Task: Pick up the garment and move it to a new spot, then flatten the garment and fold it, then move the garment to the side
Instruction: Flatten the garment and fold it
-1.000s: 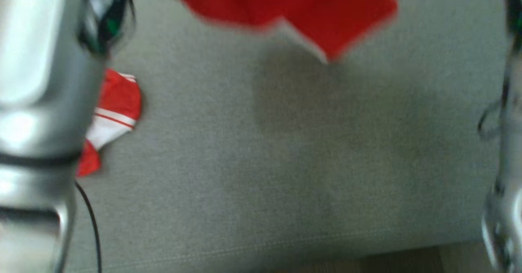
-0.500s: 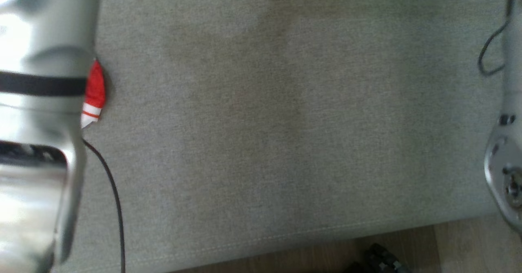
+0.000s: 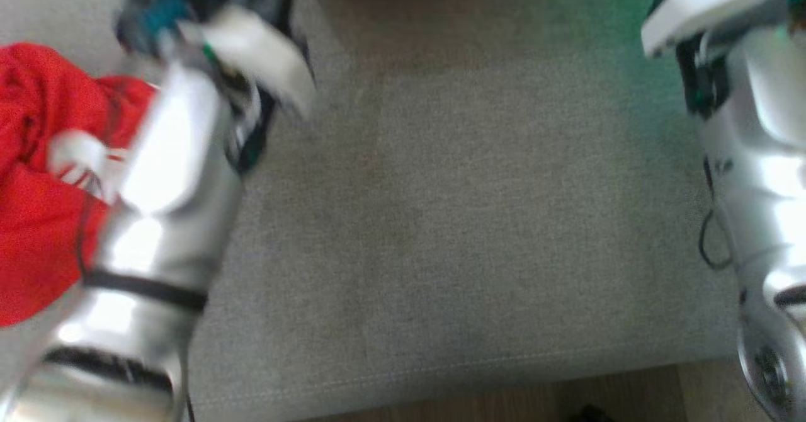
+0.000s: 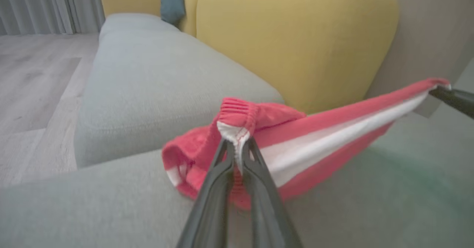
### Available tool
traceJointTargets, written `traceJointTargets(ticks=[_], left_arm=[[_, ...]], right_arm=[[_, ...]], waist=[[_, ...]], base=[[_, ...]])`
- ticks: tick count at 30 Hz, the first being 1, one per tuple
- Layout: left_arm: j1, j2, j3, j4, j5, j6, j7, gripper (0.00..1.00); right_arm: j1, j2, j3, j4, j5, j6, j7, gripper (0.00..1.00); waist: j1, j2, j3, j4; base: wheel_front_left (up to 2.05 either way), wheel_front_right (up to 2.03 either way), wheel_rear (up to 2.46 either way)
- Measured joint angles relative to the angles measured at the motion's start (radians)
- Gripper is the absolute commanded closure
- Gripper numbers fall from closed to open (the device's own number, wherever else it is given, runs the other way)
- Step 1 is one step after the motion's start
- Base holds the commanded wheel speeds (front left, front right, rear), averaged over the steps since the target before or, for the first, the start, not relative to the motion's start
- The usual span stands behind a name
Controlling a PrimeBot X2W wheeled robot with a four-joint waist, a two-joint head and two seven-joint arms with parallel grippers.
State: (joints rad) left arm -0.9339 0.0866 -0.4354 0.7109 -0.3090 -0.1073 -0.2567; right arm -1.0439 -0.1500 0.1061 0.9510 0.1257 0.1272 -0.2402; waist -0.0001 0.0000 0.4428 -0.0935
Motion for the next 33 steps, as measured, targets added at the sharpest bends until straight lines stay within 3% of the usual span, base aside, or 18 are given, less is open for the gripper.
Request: traceJointTargets(ticks=[7, 19, 26, 33], left_arm=[[0.189, 0.012, -0.071, -0.008, 0.030, -0.016, 0.000, 1.00], [0.384, 0.041, -0.170, -0.095, 0.043, -0.025, 0.000, 1.00], [0.470, 0.046, -0.198, -0.140, 0.034, -0.025, 0.000, 1.00], [0.575, 0.095, -0.253, -0.253, 0.021, -0.025, 0.044, 1.00]], right_arm=[[0.153, -0.076, 0.151, -0.002, 0.121, 0.000, 0.070, 1.00], [0.354, -0.242, 0.329, -0.150, 0.265, 0.000, 0.261, 1.00], [0.474, -0.324, 0.367, -0.271, 0.345, 0.000, 0.375, 1.00], [0.647, -0.426, 0.357, -0.461, 0.425, 0.000, 0.532, 1.00]], waist=[[-0.0001, 0.0001, -0.099, 0.013], [-0.0001, 0.0001, -0.217, 0.016], [-0.0001, 0.0001, -0.276, 0.013], [-0.0001, 0.0001, -0.322, 0.005]], base=[[0.00, 0.00, 0.00], [0.00, 0.00, 0.00], [0.00, 0.00, 0.00], [0.00, 0.00, 0.00]])
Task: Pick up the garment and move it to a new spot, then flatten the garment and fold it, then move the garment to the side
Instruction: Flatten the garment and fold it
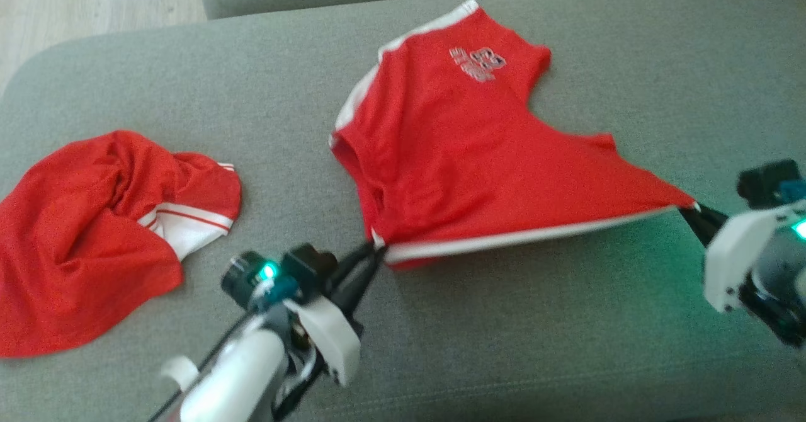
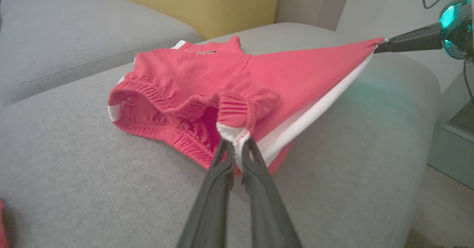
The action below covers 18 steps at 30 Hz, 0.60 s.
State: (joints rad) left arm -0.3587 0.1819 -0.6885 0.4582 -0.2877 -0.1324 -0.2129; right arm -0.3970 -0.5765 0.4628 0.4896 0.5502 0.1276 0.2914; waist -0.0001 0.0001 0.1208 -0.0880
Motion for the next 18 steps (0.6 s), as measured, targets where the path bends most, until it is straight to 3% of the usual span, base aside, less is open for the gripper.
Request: traceJointTargets(ticks=[8, 13, 18], left_arm=[[0.127, 0.063, -0.061, -0.207, -0.023, 0.000, 0.110, 1.00], [0.131, 0.077, -0.055, -0.302, -0.036, 0.019, 0.142, 1.00], [0.106, 0.093, -0.035, -0.331, -0.036, 0.036, 0.160, 1.00]], right_arm=[[0.218, -0.077, -0.169, -0.253, 0.041, 0.000, 0.187, 1.00], [0.271, -0.063, -0.312, -0.378, 0.004, 0.000, 0.240, 1.00], [0.265, -0.010, -0.369, -0.455, -0.066, 0.000, 0.286, 1.00]], waist=[[0.0000, 0.0000, -0.009, 0.005], [0.0000, 0.0000, 0.008, 0.010], [0.0000, 0.0000, 0.043, 0.020]], base=[[0.00, 0.00, 0.00], [0.00, 0.00, 0.00], [0.00, 0.00, 0.00]])
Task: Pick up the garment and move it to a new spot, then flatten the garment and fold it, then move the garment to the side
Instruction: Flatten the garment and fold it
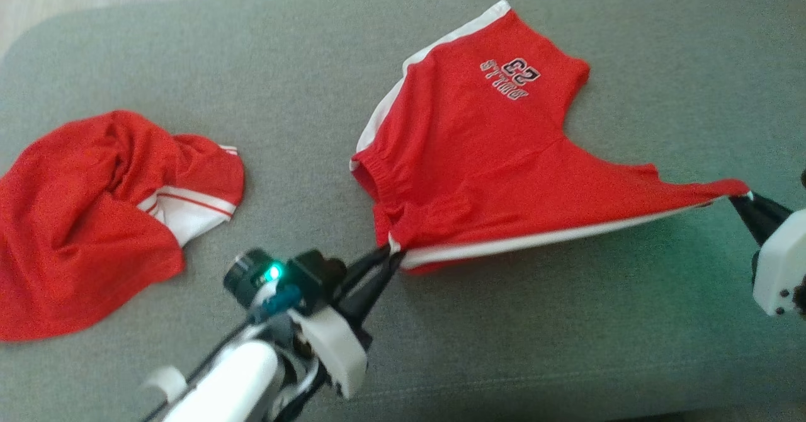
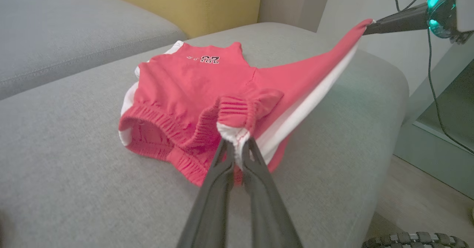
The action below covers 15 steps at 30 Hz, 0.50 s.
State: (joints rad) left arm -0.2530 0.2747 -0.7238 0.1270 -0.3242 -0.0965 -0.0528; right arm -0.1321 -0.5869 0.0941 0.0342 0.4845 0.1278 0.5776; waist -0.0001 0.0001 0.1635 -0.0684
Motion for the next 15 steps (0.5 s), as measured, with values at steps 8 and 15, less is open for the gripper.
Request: traceJointTargets(ticks=[8, 15], left_arm=[[-0.139, -0.006, 0.033, -0.008, 0.000, 0.008, 0.008, 1.00], [-0.217, -0.036, 0.033, 0.036, 0.000, 0.007, 0.007, 1.00]], right_arm=[[-0.170, 0.012, -0.007, -0.020, -0.080, 0.000, 0.025, 1.00], [-0.410, 0.004, 0.081, 0.084, -0.115, 0.000, 0.025, 1.00]], waist=[[0.0001, 0.0000, 0.090, 0.033], [0.0002, 0.0000, 0.168, 0.089]], base=[[0.00, 0.00, 0.00], [0.00, 0.00, 0.00]])
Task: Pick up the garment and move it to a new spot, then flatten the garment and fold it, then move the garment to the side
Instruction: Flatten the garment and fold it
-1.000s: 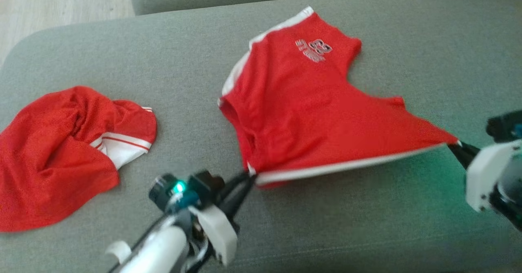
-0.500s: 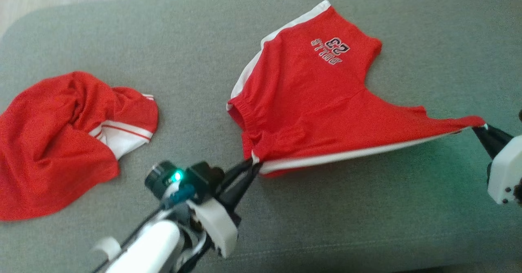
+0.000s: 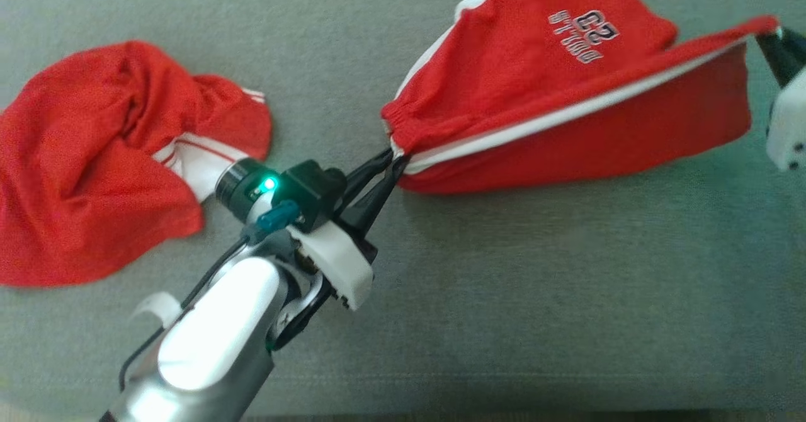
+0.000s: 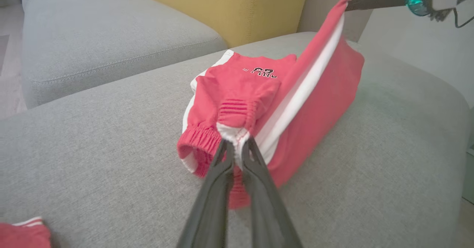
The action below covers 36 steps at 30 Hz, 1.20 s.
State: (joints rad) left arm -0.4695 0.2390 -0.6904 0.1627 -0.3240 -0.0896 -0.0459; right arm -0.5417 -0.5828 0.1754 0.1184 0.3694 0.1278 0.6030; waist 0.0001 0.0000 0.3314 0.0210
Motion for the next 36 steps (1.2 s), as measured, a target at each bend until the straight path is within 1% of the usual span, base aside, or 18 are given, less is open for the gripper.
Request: traceJointTargets(ticks=[6, 10, 11, 14, 22, 24, 29, 30, 31, 32, 33, 36], left_arm=[[-0.079, -0.043, -0.012, 0.059, -0.004, -0.015, -0.025, 1.00], [-0.142, -0.083, -0.015, 0.101, -0.004, -0.017, -0.048, 1.00], [-0.173, -0.099, -0.016, 0.123, -0.004, -0.017, -0.059, 1.00], [-0.222, -0.116, -0.017, 0.158, -0.003, -0.017, -0.085, 1.00], [-0.304, -0.146, -0.016, 0.252, 0.001, -0.023, -0.133, 1.00], [-0.307, -0.150, -0.016, 0.263, 0.001, -0.023, -0.135, 1.00], [-0.332, -0.166, -0.016, 0.305, 0.002, -0.013, -0.155, 1.00], [-0.337, -0.170, -0.016, 0.314, 0.001, -0.010, -0.160, 0.85], [-0.340, -0.172, -0.016, 0.322, 0.000, -0.007, -0.161, 0.44], [-0.341, -0.174, -0.015, 0.331, 0.000, -0.005, -0.168, 0.04], [-0.341, -0.174, -0.015, 0.338, 0.000, 0.002, -0.172, 0.00], [-0.341, -0.175, -0.007, 0.366, 0.000, 0.021, -0.182, 0.00]], right_arm=[[-0.169, -0.036, 0.103, 0.120, -0.020, 0.000, -0.005, 1.00], [-0.279, -0.061, 0.160, 0.184, -0.024, 0.000, -0.013, 1.00], [-0.331, -0.069, 0.196, 0.209, -0.038, 0.000, -0.015, 1.00], [-0.398, -0.076, 0.240, 0.253, -0.038, 0.000, -0.024, 1.00], [-0.515, -0.081, 0.332, 0.371, -0.054, 0.000, -0.080, 1.00], [-0.523, -0.081, 0.337, 0.387, -0.054, 0.000, -0.091, 1.00], [-0.557, -0.075, 0.357, 0.454, -0.061, 0.000, -0.164, 1.00], [-0.561, -0.069, 0.359, 0.467, -0.062, 0.000, -0.178, 0.81], [-0.563, -0.064, 0.363, 0.477, -0.068, 0.000, -0.198, 0.00], [-0.568, -0.057, 0.363, 0.488, -0.078, 0.000, -0.218, 0.00], [-0.574, -0.050, 0.363, 0.504, -0.081, 0.000, -0.237, 0.00], [-0.580, -0.026, 0.339, 0.548, -0.087, 0.000, -0.305, 0.00]], waist=[[0.0001, 0.0000, 0.057, 0.057], [0.0001, 0.0000, 0.097, 0.093], [0.0000, 0.0000, 0.120, 0.107], [0.0001, 0.0000, 0.155, 0.125], [0.0001, -0.0001, 0.219, 0.163], [0.0000, 0.0000, 0.223, 0.166], [0.0000, -0.0001, 0.235, 0.172], [0.0000, 0.0000, 0.235, 0.171], [-0.0001, 0.0000, 0.235, 0.169], [-0.0001, 0.0000, 0.235, 0.167], [0.0000, 0.0000, 0.234, 0.164], [-0.0001, 0.0000, 0.223, 0.152]], base=[[0.00, 0.00, 0.00], [0.00, 0.00, 0.00], [0.00, 0.00, 0.00], [0.00, 0.00, 0.00], [0.00, 0.00, 0.00], [0.00, 0.00, 0.00], [0.00, 0.00, 0.00], [0.00, 0.00, 0.00], [0.00, 0.00, 0.00], [0.00, 0.00, 0.00], [0.00, 0.00, 0.00], [0.00, 0.00, 0.00]])
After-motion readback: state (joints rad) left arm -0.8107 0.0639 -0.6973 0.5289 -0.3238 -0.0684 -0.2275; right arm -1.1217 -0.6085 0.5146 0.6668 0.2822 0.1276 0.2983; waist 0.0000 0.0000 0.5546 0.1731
